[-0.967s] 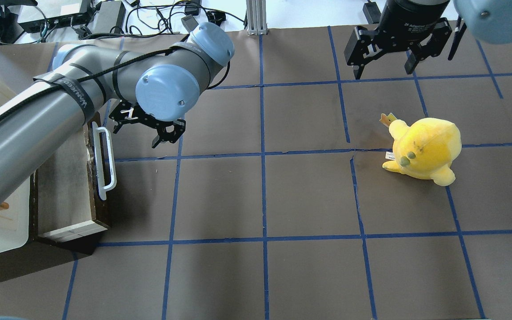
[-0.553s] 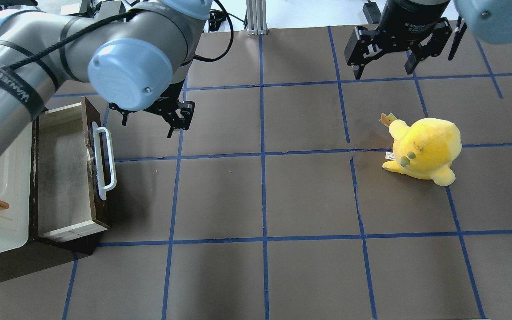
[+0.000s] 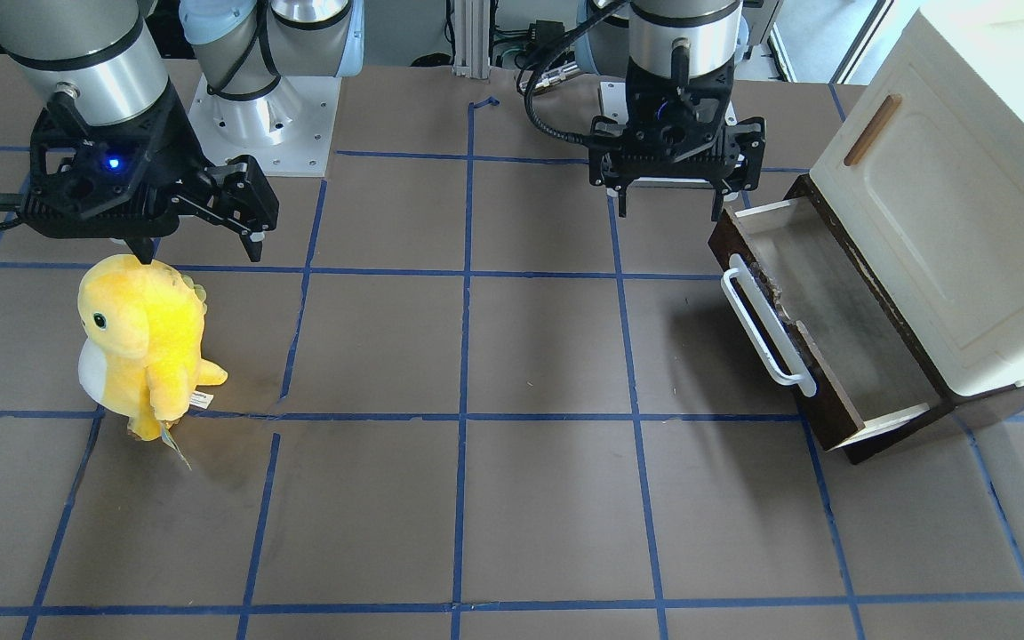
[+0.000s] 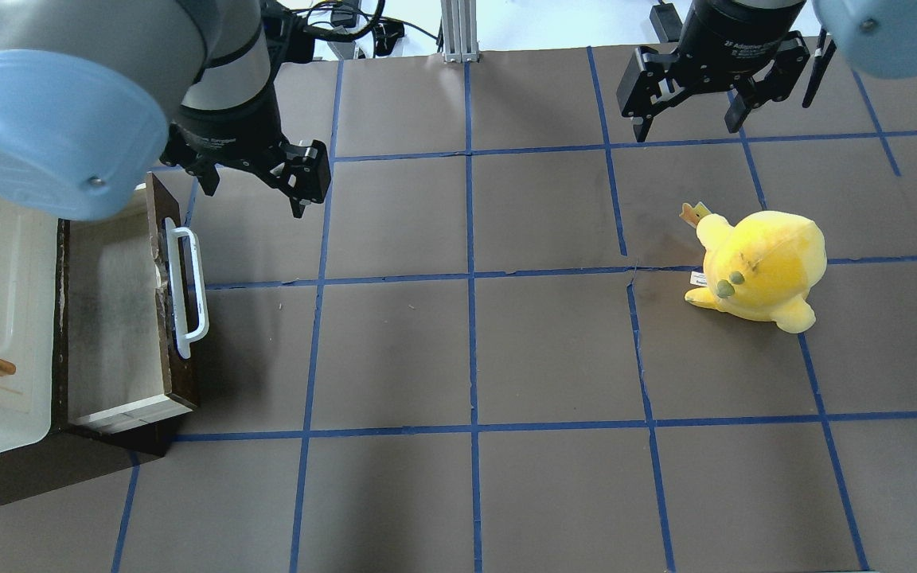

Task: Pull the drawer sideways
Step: 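Open the left gripper and lift it off the handle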

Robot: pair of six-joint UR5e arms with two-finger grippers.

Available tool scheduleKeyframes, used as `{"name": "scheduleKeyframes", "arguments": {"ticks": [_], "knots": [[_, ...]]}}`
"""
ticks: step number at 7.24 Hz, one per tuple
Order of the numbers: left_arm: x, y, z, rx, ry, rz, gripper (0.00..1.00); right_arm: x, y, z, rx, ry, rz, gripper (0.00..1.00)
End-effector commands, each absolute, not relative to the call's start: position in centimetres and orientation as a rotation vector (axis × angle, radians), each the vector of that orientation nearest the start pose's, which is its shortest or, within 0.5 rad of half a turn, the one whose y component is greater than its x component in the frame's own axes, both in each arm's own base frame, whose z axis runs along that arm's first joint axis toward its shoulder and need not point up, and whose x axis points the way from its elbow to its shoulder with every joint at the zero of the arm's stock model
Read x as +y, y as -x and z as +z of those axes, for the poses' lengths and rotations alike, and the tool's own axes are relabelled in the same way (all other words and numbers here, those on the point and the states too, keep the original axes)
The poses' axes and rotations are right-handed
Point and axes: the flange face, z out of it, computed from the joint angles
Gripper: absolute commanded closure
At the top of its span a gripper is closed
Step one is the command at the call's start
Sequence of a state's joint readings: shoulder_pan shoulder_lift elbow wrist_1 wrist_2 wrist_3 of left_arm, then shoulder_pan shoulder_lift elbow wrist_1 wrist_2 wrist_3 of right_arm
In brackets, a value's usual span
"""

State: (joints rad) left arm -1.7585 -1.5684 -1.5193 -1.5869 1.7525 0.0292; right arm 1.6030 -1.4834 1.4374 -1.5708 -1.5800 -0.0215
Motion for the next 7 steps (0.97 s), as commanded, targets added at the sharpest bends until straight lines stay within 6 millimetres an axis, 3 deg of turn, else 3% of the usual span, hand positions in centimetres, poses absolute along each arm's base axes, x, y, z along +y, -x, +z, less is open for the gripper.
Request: {"name": "scheduleKeyframes", "arguments": {"ticks": [1, 3, 4, 7], "knots": [[-45.6, 16.8, 53.8, 3.041, -0.282, -0.138, 0.11, -52.9, -14.9, 50.9, 3.149, 0.084, -0.073, 0.0], [-45.6, 13.4, 55.9, 3.098, -0.119, -0.246, 0.12, -52.9, -14.9, 50.9, 3.149, 0.084, -0.073, 0.0], [-45.6, 12.2, 55.7, 3.121, -0.096, -0.24, 0.14, -52.9, -14.9, 50.9, 3.149, 0.084, -0.073, 0.0], [-44.9, 12.8, 54.7, 3.229, -0.044, -0.233, 0.13, -52.9, -14.9, 50.9, 3.149, 0.084, -0.073, 0.0]]}}
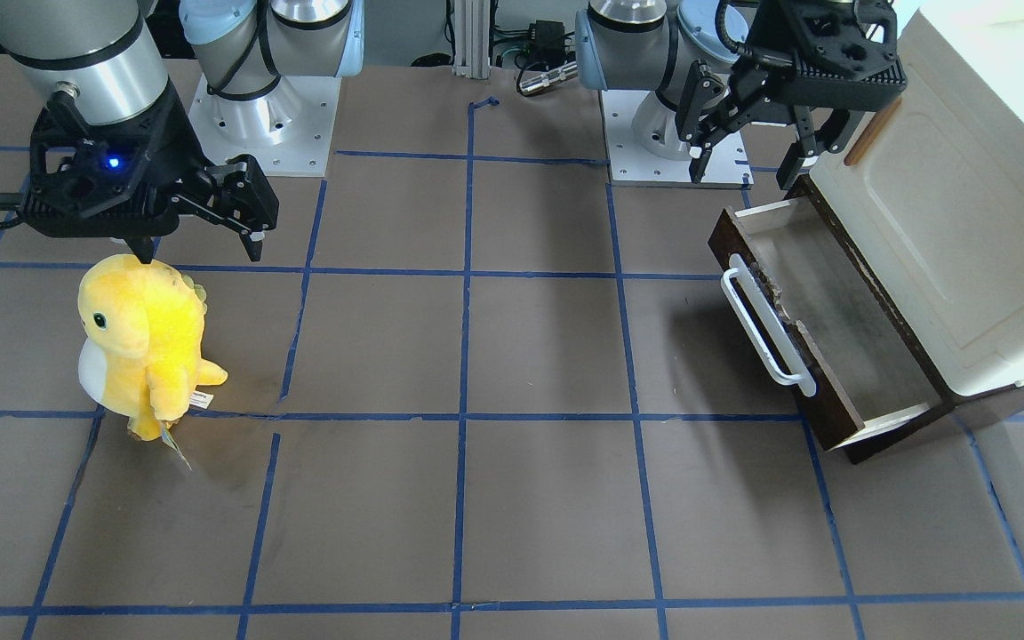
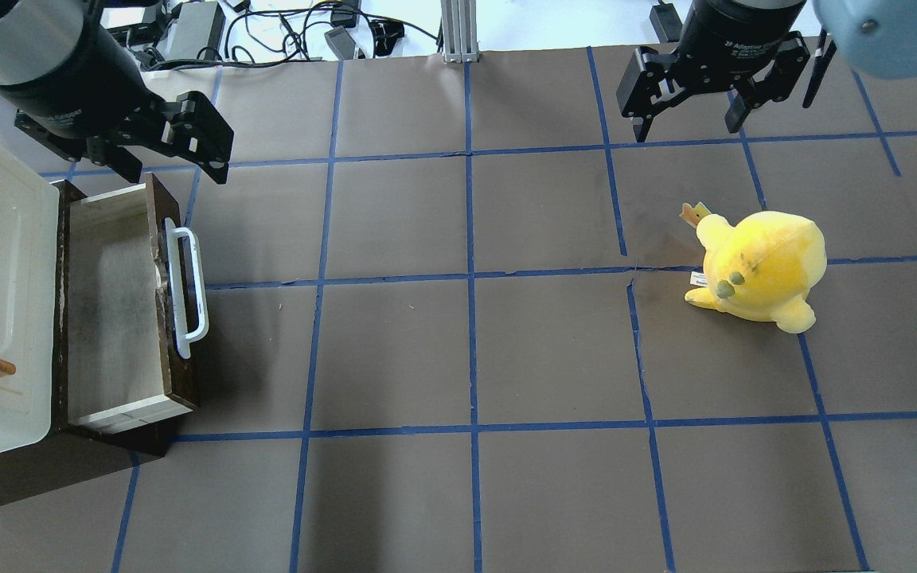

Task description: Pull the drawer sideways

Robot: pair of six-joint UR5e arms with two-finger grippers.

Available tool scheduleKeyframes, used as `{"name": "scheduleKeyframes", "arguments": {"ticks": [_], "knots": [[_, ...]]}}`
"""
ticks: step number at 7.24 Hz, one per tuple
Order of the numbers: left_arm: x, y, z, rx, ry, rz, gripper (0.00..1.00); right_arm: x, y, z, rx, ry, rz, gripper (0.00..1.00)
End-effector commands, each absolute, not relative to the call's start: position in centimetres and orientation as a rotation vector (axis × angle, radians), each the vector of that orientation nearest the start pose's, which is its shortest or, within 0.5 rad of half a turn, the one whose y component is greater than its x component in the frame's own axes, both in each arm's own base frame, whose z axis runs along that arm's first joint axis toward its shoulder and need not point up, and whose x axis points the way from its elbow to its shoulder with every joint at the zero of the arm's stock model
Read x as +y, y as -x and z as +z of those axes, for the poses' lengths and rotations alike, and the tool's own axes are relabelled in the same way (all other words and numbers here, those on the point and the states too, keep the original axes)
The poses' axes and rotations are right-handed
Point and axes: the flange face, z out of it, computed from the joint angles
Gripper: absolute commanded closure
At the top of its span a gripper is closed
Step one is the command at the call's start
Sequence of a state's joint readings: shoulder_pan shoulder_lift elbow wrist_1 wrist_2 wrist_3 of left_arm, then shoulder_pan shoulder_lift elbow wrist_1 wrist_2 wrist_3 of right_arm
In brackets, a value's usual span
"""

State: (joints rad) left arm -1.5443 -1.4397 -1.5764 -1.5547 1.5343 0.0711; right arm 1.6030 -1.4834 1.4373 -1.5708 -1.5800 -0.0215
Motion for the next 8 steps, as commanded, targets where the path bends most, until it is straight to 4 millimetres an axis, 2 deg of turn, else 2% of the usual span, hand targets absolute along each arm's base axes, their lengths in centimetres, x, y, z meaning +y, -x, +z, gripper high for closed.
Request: {"name": "scheduleKeyframes", "arguments": {"ticks": [1, 2, 3, 5, 8], "knots": [[-44.7, 12.7, 55.2, 3.209, -0.067, -0.253, 0.08, -52.9, -14.9, 50.9, 3.149, 0.084, -0.073, 0.0], [-44.3, 12.3, 55.6, 3.164, -0.059, -0.258, 0.01, -52.9, -14.9, 50.9, 3.149, 0.084, -0.073, 0.0], [-44.3, 12.1, 55.6, 3.157, -0.051, -0.262, 0.0, -52.9, -14.9, 50.9, 3.149, 0.084, -0.073, 0.0], [-45.0, 11.8, 56.5, 3.148, -0.033, -0.334, 0.0, -52.9, -14.9, 50.9, 3.149, 0.084, -0.073, 0.0], [-46.7, 11.8, 55.7, 3.155, 0.085, -0.353, 0.0, -52.9, -14.9, 50.9, 3.149, 0.084, -0.073, 0.0]]}}
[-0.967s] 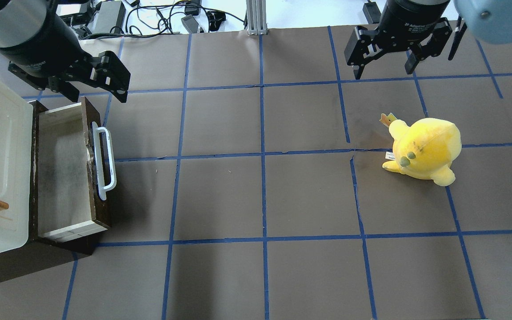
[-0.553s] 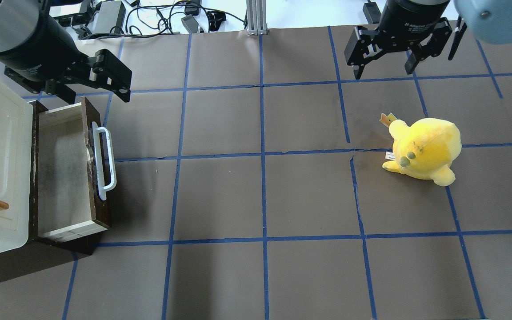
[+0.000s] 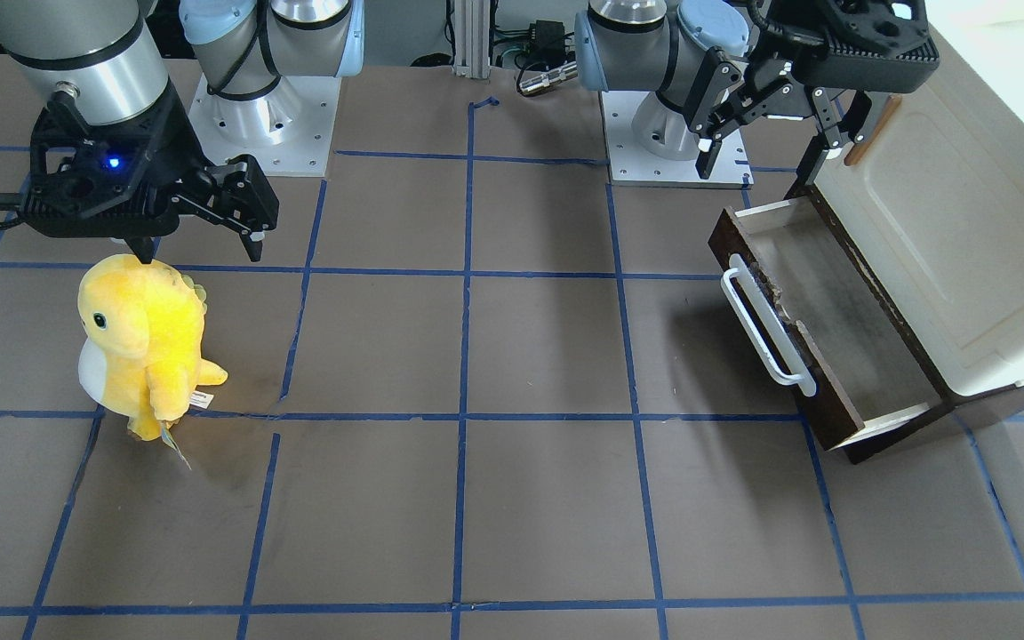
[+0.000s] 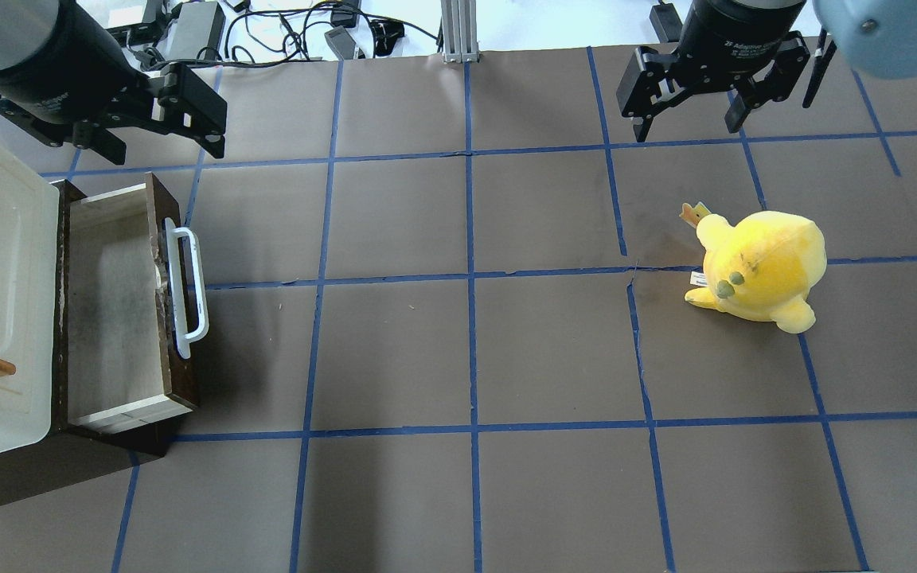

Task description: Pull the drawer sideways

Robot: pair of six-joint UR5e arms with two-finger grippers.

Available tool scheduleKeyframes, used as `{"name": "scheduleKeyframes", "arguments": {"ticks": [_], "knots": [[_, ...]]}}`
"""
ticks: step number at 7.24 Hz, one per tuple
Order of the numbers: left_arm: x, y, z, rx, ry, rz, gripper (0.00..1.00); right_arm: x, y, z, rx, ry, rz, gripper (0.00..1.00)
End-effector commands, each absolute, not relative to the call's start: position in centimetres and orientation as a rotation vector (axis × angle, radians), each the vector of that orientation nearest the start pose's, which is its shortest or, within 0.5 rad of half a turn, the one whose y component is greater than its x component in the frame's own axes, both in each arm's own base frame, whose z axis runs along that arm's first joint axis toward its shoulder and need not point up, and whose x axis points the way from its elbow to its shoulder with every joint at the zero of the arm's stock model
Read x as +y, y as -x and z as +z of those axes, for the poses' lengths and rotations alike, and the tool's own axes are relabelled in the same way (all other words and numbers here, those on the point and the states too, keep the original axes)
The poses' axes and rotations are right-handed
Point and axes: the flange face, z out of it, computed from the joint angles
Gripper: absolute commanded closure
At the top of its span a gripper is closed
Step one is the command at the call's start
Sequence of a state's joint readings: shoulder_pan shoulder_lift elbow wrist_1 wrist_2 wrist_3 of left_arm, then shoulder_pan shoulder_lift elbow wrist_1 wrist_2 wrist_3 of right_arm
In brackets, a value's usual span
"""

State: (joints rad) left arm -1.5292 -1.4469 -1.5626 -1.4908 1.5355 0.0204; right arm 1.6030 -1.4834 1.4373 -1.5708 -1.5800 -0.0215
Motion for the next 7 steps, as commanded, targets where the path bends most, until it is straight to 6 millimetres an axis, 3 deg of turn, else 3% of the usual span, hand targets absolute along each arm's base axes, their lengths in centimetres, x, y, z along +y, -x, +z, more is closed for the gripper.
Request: {"name": "scheduleKeyframes", "arguments": {"ticks": [1, 3, 7], "knots": [[-47.3, 11.5, 56.7, 3.138, 0.085, -0.375, 0.0, -52.9, -14.9, 50.9, 3.149, 0.084, -0.073, 0.0], [-49.7, 11.6, 57.0, 3.14, 0.082, -0.373, 0.0, -52.9, -14.9, 50.9, 3.149, 0.084, -0.073, 0.0], [-50.0, 11.8, 56.5, 3.141, 0.075, -0.371, 0.0, -52.9, -14.9, 50.9, 3.149, 0.084, -0.073, 0.0]]}}
